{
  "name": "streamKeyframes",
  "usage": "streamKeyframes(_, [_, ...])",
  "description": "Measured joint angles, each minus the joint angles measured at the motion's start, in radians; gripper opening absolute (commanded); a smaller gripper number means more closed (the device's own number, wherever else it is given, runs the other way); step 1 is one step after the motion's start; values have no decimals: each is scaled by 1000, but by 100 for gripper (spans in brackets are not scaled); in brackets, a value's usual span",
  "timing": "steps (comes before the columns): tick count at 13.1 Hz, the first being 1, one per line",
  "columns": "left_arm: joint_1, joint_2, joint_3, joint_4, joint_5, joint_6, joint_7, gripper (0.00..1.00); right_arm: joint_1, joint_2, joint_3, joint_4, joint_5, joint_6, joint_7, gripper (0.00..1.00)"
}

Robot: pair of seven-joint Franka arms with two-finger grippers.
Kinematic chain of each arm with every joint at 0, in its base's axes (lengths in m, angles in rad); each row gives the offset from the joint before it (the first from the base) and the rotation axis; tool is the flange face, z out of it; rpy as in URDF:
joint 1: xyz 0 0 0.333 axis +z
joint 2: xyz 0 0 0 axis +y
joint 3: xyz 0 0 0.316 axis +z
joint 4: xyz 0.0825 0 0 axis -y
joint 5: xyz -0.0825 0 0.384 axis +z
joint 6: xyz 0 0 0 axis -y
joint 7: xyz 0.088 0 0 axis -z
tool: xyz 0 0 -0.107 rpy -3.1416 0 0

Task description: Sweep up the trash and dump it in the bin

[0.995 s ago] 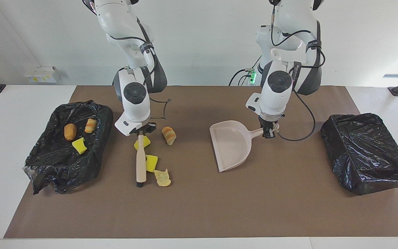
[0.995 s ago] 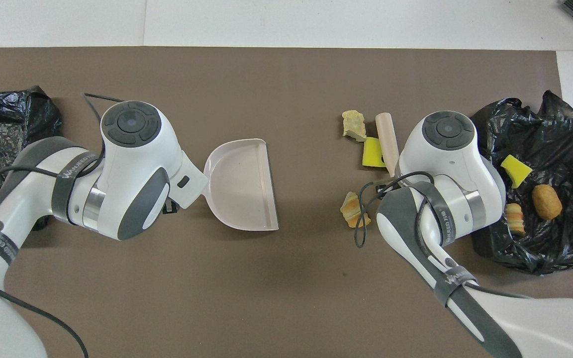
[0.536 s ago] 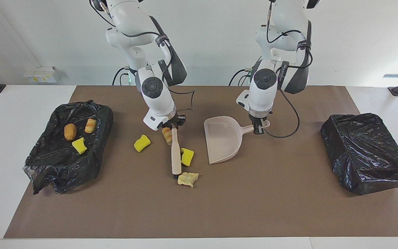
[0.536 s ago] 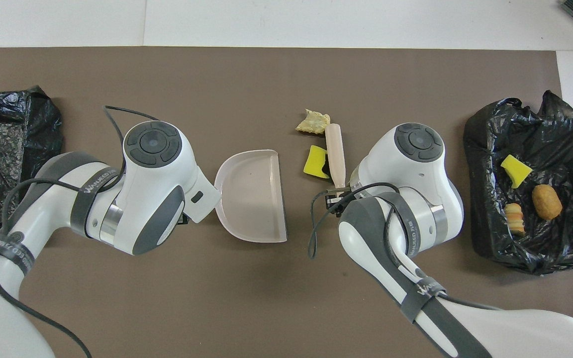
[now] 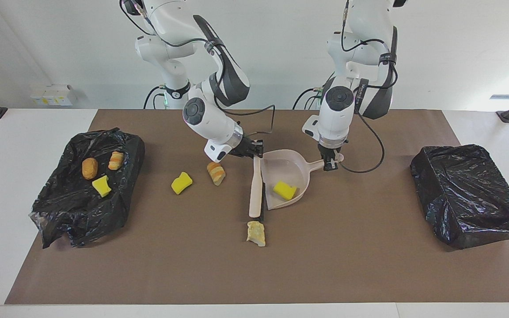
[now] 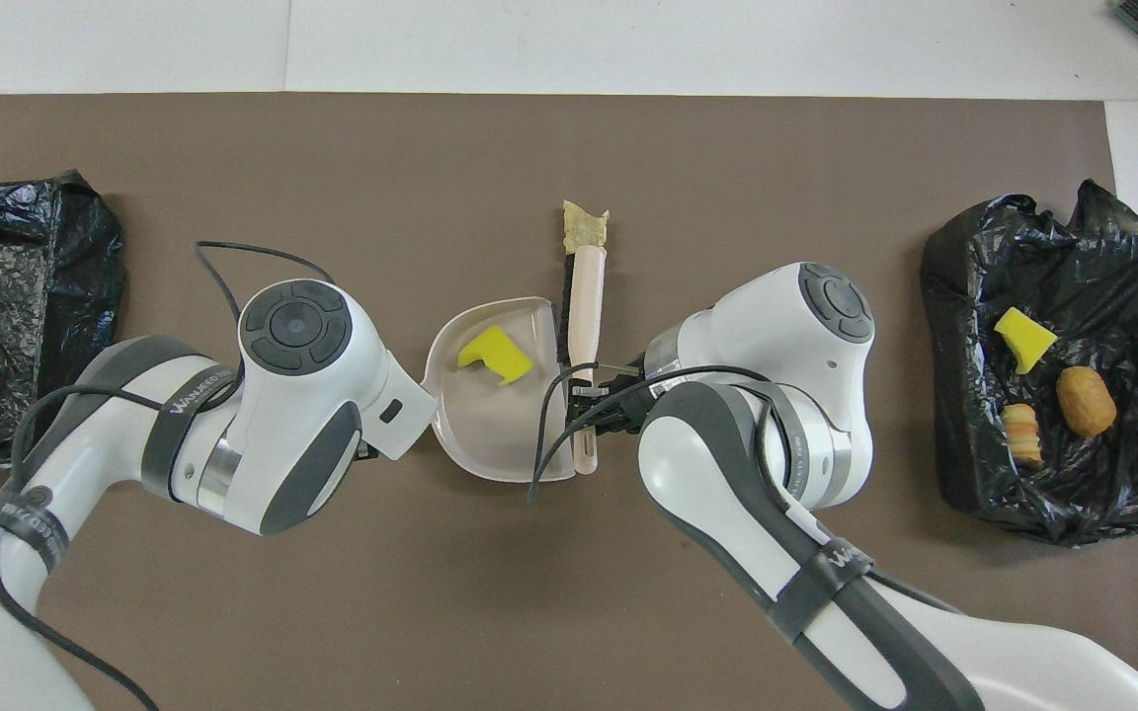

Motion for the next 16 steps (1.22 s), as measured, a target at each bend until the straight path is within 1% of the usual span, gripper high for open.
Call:
streamKeyframes(1, [0,0,0,-10,0,16,-22,0,-5,-19,-4,12,-4,-3,-1,0])
streamKeyframes(2, [0,0,1,-17,0,25,-64,0,-11,-49,-12,19,-40,-21,-7,0])
streamKeyframes(3, [0,0,1,-19,0,31,-113,0,-22,-79,-16,23,-147,-48,-13,0])
streamKeyframes(5, [-1,0,-1,-19,0,32,-152,0,-40,-107,-17,27,-417,-78,-39,0])
streamKeyframes(6, [-1,0,-1,-19,0,32,-156,0,-54,-106,-18,33,-521,-97,-97,0])
streamKeyframes(7, [-1,0,-1,-19,0,32,-157,0,-76,-98,-20,50,-586,-126,-199,0])
streamKeyframes(8, [-1,0,-1,-19,0,32,-158,0,-101,-81,-22,84,-641,-159,-322,0])
streamKeyframes(9, [-1,0,-1,-19,0,31,-160,0,-123,-46,-24,138,-726,-202,-451,0])
streamKeyframes(11, [-1,0,-2,-19,2,31,-162,0,-123,44,-21,226,-863,-255,-575,0])
streamKeyframes(13, [-10,-1,-3,-19,14,24,-160,0,-89,156,-16,297,-947,-260,-592,0])
streamKeyframes(14, [-24,-4,-4,-19,17,14,-160,0,-71,202,-15,324,-958,-260,-592,0])
streamKeyframes(15, [-39,-6,-4,-19,18,7,-161,0,-57,229,-14,342,-959,-260,-592,0])
streamKeyframes(16, [-52,-8,-5,-20,19,2,-162,0,-43,239,-13,353,-954,-260,-582,0])
